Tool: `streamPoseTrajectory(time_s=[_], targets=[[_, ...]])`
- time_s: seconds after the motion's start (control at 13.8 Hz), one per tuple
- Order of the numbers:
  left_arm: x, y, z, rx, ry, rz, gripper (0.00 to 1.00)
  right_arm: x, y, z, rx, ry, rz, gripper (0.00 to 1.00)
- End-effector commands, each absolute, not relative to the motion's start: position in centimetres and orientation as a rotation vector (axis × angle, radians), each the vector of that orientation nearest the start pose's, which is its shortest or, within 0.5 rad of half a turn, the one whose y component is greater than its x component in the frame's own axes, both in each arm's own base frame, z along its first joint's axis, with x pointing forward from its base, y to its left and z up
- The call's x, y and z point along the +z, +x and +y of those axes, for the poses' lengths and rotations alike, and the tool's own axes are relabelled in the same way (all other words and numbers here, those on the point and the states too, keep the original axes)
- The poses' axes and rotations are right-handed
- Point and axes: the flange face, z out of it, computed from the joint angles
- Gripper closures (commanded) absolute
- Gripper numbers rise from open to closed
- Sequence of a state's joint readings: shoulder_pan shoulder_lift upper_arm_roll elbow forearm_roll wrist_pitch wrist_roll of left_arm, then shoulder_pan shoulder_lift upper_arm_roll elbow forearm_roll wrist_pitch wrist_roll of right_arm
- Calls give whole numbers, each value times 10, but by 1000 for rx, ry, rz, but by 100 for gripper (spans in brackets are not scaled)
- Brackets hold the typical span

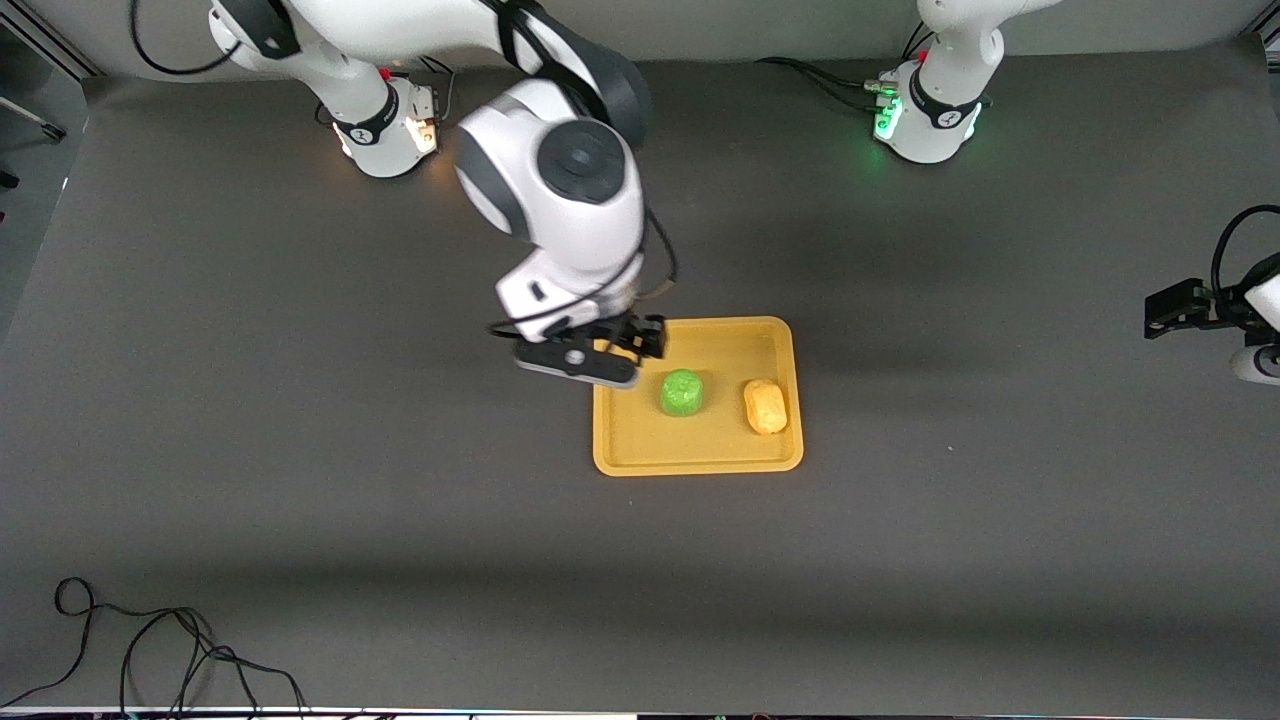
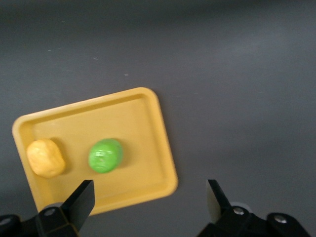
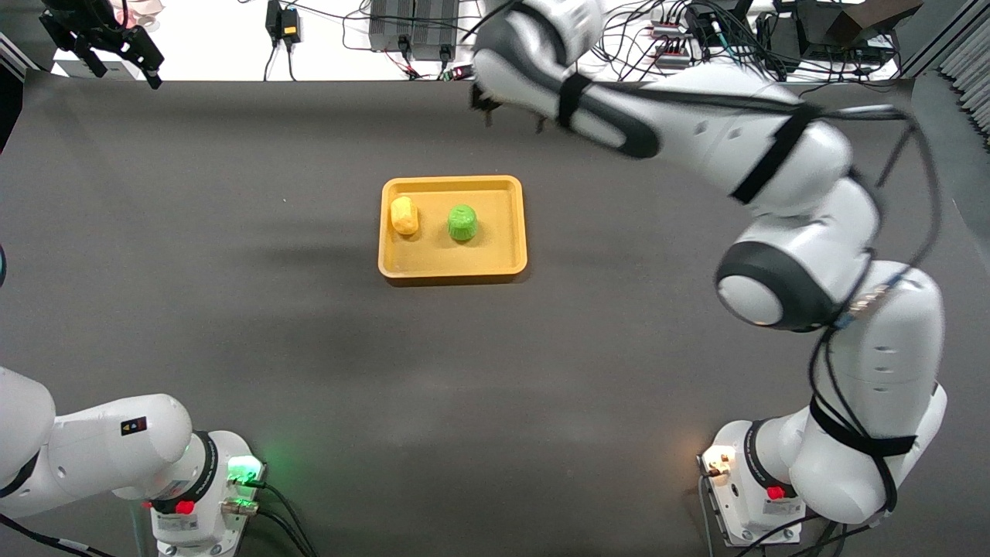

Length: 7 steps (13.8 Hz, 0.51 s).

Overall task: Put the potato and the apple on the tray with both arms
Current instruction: 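Open the right gripper to release the apple and withdraw it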

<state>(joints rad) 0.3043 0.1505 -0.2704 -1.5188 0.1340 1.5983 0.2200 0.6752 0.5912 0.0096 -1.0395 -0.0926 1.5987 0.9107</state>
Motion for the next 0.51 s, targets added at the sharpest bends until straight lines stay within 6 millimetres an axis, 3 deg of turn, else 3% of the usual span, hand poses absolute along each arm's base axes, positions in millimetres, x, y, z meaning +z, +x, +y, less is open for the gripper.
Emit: streamPoseTrajectory(time_s=[0.0,0.22,0.44], targets=[[570,591,46,125,-3029,290,0,540,547,376,16,-3211,250,0],[574,589,40,111,-3091,265,0,573,544,266,63,-3175,180,0],[579,583,40,124,-3090,314,0,593,544,177,79,-3166,114,0]])
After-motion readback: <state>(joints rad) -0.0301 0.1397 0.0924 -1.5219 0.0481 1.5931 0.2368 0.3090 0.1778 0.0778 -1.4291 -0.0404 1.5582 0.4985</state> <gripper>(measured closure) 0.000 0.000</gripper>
